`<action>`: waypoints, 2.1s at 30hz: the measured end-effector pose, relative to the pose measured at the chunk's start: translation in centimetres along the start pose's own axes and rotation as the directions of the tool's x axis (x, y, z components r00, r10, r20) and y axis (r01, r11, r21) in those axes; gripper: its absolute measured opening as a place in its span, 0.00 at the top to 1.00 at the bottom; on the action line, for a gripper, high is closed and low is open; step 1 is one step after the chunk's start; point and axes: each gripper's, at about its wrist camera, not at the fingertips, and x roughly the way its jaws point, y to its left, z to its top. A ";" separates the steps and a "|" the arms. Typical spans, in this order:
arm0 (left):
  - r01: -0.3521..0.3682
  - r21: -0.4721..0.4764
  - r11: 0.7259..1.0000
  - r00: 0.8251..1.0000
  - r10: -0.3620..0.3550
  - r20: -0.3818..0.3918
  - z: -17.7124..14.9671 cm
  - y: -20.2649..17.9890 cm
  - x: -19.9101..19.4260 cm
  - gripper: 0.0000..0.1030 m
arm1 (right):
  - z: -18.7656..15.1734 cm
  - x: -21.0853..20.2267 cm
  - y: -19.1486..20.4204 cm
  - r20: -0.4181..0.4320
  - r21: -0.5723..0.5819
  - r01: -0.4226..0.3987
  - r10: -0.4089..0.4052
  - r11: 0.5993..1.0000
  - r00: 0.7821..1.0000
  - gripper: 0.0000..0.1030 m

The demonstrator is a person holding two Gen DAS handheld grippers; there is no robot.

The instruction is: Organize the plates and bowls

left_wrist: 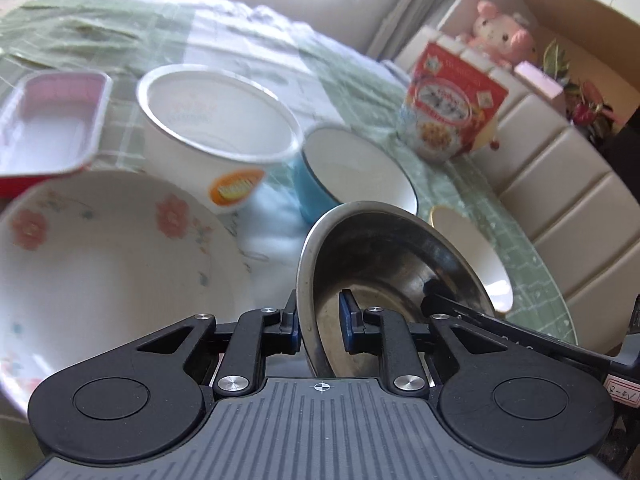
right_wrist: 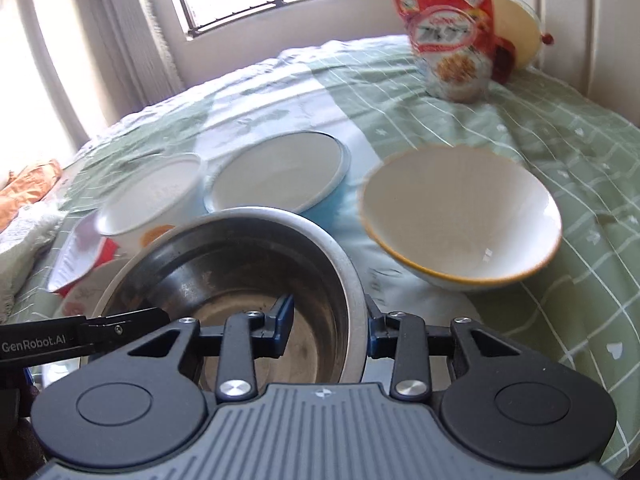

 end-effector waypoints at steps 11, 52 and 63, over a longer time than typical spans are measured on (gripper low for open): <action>-0.088 -0.123 0.988 0.986 0.105 0.133 -0.3 8.0 -6.9 0.81 | -0.4 2.3 11.1 -0.071 -0.172 -0.069 0.058 0.983 0.996 0.66; -0.016 -0.298 0.955 0.983 0.070 0.170 -0.6 17.6 -6.9 0.81 | -1.3 7.6 18.3 -0.111 -0.284 -0.032 0.001 0.958 0.994 0.58; -0.159 -0.310 0.937 0.945 0.236 0.227 0.6 15.6 -10.4 0.81 | -0.9 2.8 14.0 -0.009 -0.204 -0.070 0.070 0.977 0.998 0.55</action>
